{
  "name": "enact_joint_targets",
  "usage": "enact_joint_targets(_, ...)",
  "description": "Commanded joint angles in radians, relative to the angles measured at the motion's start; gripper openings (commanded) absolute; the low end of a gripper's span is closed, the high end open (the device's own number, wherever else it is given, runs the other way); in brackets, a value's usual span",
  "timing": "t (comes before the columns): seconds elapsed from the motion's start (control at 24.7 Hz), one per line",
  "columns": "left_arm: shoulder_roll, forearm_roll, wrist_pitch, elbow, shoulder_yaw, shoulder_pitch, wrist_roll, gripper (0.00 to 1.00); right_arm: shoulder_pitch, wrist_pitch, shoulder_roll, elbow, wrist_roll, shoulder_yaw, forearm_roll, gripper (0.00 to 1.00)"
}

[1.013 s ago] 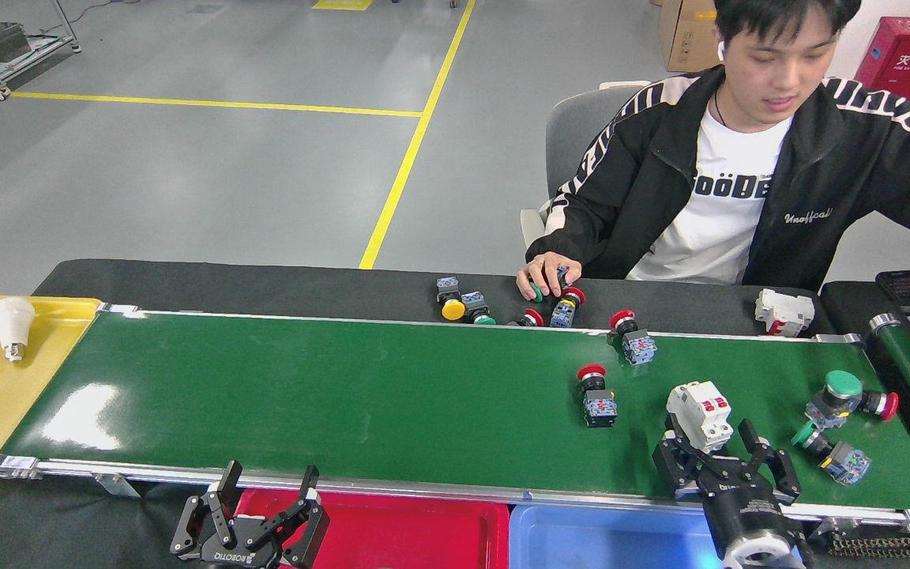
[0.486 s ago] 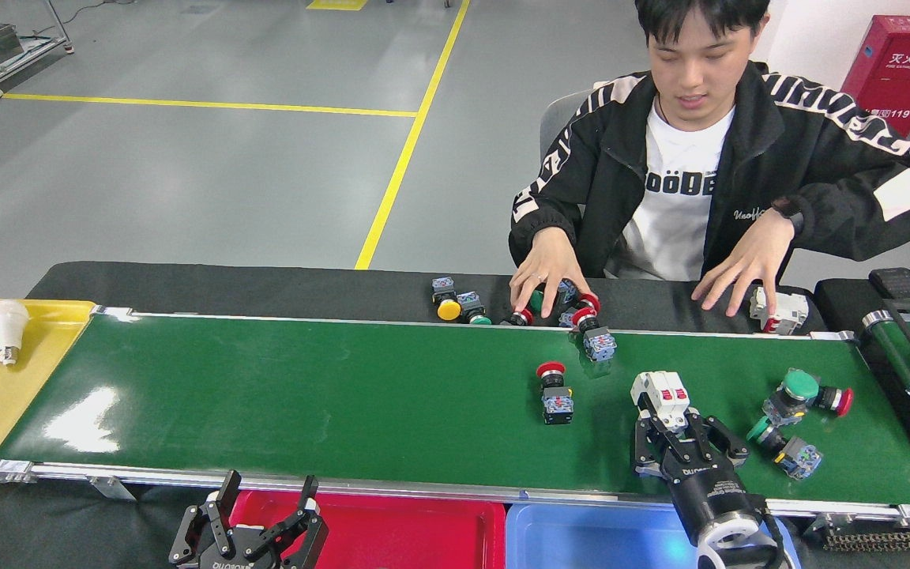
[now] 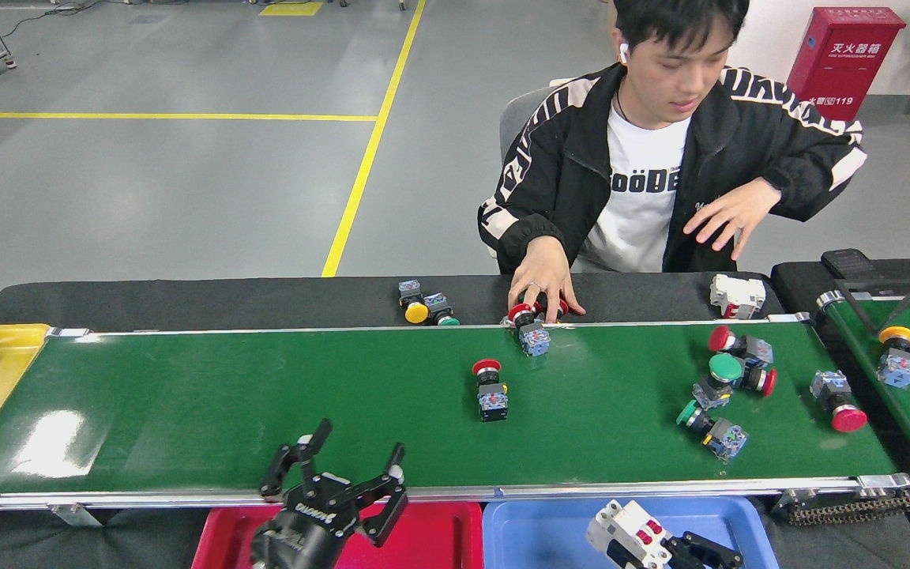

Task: Pick switch part from conveyor to tray

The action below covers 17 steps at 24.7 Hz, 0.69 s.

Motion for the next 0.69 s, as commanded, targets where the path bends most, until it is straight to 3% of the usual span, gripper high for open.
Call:
enact_joint_targets(0.0, -0.017, -0.031, 0.026, 0.051, -0.009, -0.042, 0.001, 1.00, -0.012, -0.017, 0.011, -0.015, 0.005, -0.008, -0.006, 0.94)
enact_joint_targets(0.2, -0.041, -0.042, 0.094, 0.241, -0.027, -0.168, 0.008, 1.00, -0.046, 0.039, 0.051, -0.013, 0.005, -0.094, -0.008, 0.94)
enact_joint_targets(0.32, -0.047, -0.041, 0.131, 0.316, -0.048, -0.231, 0.009, 1.00, -0.109, 0.226, 0.108, -0.001, 0.006, -0.140, -0.008, 0.93)
enact_joint_targets(0.45, -0.057, -0.039, 0.137, 0.345, -0.055, -0.257, 0.009, 1.00, -0.144, 0.449, 0.106, 0.013, 0.001, -0.140, -0.002, 0.93)
enact_joint_targets(0.57, -0.063, -0.039, 0.137, 0.379, -0.053, -0.271, 0.009, 1.00, -0.124, 0.515, 0.102, 0.014, -0.008, -0.149, 0.000, 0.93)
enact_joint_targets(0.65, -0.064, -0.039, 0.138, 0.407, -0.055, -0.281, 0.009, 1.00, -0.056, 0.510, 0.102, 0.005, -0.061, -0.173, 0.000, 0.93)
